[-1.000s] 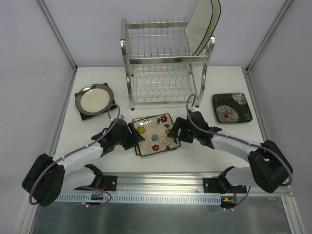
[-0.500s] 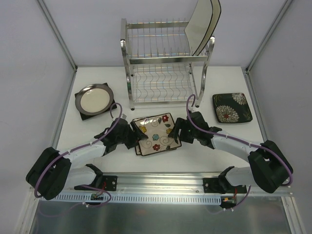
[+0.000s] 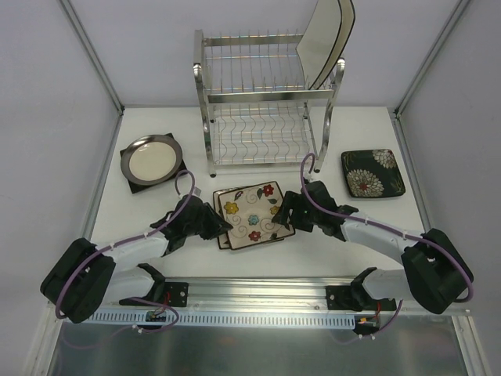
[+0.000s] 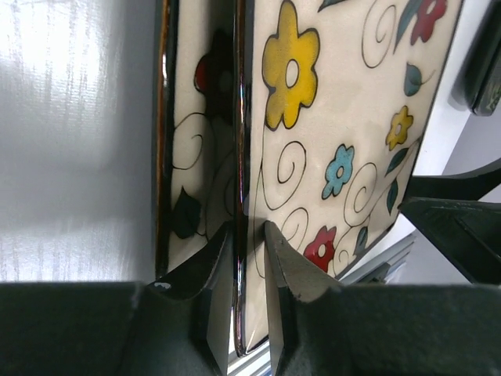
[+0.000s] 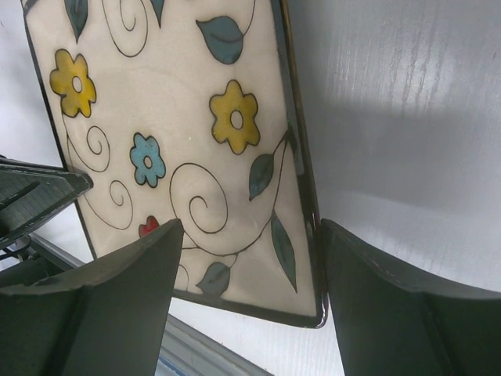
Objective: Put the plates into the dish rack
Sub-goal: Grab a plate with the left arm
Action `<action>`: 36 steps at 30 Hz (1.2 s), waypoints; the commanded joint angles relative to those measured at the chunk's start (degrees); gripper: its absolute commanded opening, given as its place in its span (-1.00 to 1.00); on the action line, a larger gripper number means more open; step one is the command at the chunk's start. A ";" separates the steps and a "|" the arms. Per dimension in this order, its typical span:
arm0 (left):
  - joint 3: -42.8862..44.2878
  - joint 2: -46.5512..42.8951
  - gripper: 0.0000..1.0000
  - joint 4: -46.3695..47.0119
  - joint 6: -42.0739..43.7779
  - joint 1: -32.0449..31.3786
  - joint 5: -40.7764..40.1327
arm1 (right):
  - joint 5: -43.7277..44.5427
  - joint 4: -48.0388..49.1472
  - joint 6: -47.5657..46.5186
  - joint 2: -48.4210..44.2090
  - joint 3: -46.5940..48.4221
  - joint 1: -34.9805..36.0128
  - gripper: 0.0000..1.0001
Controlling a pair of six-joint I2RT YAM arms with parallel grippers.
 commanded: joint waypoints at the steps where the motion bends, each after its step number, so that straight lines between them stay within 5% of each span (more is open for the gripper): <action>1: -0.07 -3.36 -1.00 1.63 -0.86 -0.59 1.18 | -0.44 0.25 -0.55 -2.71 0.54 0.72 0.47; 13: 1.78 -11.98 -1.00 -0.39 -5.42 -0.32 2.50 | -0.35 -1.16 1.29 -4.56 0.98 -0.42 0.55; 36: 2.57 -11.02 -1.00 -0.39 -6.39 1.35 6.54 | 0.01 -0.29 2.09 -2.90 1.07 -1.74 0.54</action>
